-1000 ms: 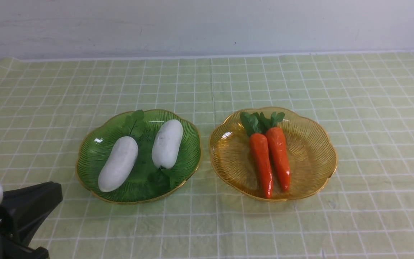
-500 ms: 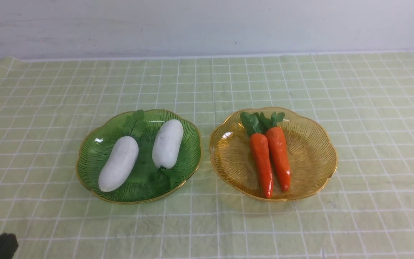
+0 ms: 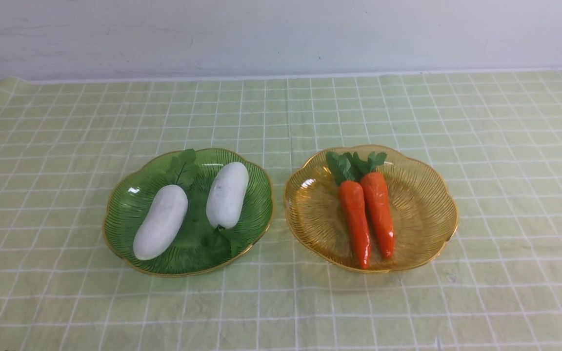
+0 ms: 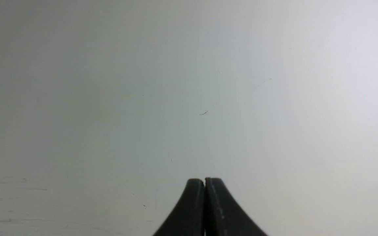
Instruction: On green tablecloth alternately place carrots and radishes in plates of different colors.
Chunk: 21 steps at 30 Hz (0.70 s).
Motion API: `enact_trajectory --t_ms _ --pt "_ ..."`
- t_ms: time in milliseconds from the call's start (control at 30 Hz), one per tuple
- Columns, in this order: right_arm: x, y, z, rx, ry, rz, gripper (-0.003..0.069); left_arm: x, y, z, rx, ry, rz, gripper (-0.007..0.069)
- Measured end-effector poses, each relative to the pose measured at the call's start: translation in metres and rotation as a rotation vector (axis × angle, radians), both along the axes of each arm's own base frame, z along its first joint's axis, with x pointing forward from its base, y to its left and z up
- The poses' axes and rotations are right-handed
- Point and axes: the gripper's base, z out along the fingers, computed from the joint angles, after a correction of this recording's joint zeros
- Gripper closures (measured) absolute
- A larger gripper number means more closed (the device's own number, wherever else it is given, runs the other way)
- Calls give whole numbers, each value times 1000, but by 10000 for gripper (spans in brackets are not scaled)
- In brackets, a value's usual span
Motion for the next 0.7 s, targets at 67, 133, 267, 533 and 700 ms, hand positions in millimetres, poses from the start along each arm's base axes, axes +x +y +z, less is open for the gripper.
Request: enact_trajectory --t_ms 67,133,267,533,700 --pt "0 0 0 0 0 0 673 0 0 0 0 0 0 632" --pt "0 0 0 0 0 0 673 0 0 0 0 0 0 632" --pt "0 0 0 0 0 0 673 0 0 0 0 0 0 632" --pt "0 0 0 0 0 0 673 0 0 0 0 0 0 632" --pt "1 0 -1 -44 -3 -19 673 0 0 0 0 0 0 632"
